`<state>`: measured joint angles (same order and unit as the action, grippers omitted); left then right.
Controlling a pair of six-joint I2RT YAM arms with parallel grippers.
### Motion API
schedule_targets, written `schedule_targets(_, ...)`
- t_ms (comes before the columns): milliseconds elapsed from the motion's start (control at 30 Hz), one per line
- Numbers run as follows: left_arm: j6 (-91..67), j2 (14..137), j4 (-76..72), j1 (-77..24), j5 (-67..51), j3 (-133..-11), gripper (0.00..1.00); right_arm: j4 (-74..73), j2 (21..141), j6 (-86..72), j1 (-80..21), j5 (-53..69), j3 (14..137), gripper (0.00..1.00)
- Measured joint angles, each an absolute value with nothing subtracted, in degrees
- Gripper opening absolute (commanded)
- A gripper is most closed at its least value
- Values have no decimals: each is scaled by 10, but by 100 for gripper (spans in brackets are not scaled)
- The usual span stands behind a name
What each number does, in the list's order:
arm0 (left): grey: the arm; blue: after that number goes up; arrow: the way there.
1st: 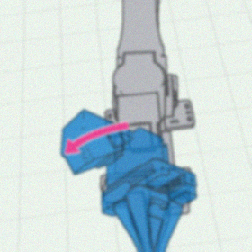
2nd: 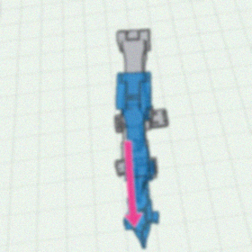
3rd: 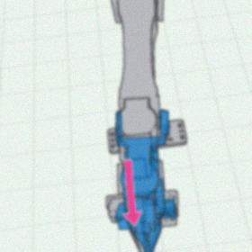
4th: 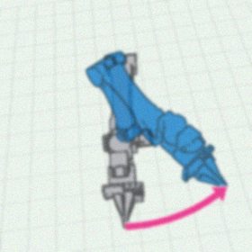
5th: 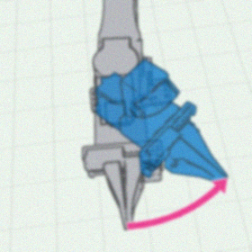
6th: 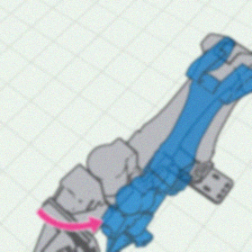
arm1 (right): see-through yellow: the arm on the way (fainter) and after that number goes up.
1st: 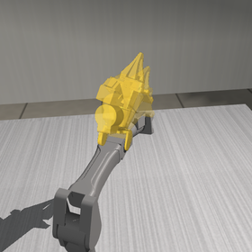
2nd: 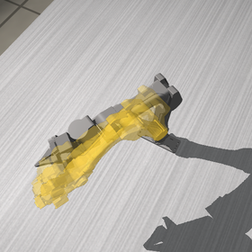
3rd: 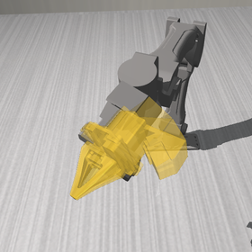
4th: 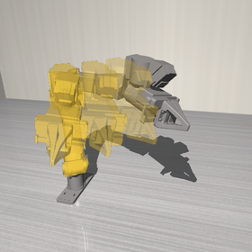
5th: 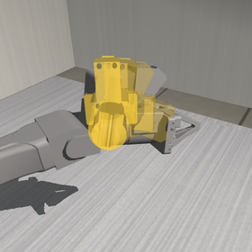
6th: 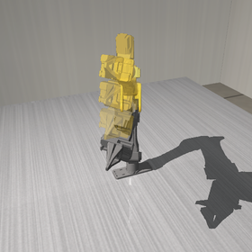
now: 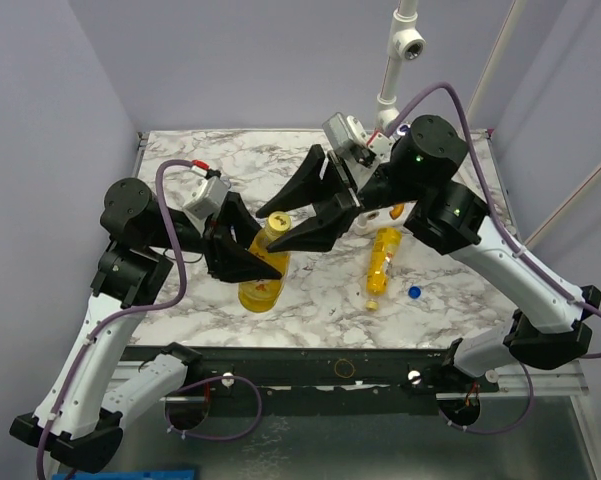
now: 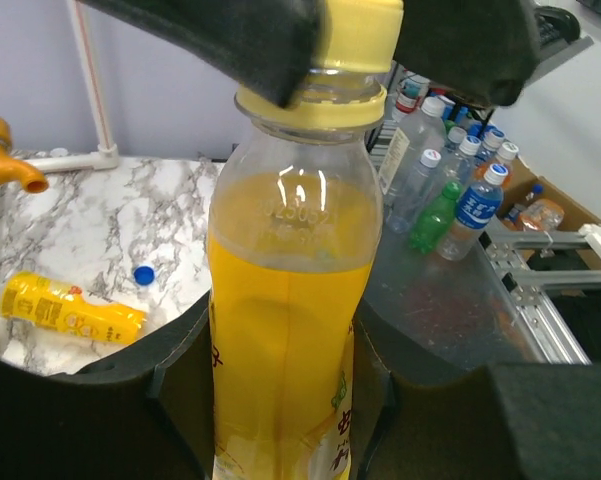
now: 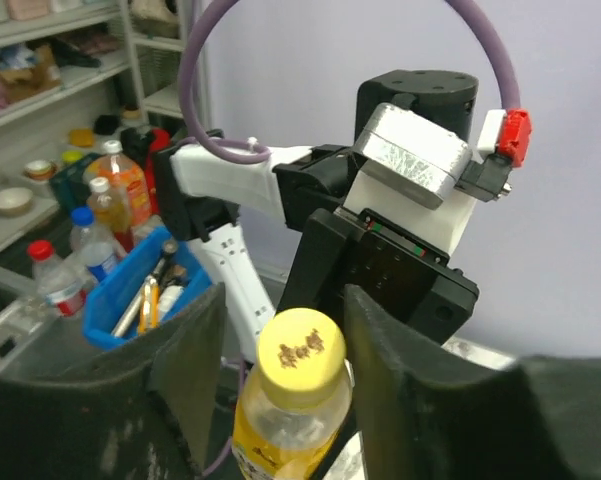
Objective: Unscrew the bottle caps
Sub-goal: Unscrew the bottle cap from the plastic bottle.
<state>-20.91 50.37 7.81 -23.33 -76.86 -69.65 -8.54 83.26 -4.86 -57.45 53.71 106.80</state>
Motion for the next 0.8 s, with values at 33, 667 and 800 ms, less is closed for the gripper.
schedule_targets(33, -211, 504, 78, -232, -766, -696, 0, -87, 832, -50, -575, 527, 1067, 68)
schedule_targets(667, -29, 505, 149, -225, -400, -680, 0, -203, 913, -93, -584, 55, 1181, 67)
schedule_targets(800, -20, 504, 155, -225, -374, -679, 0, -215, 917, -99, -584, 43, 1181, 52)
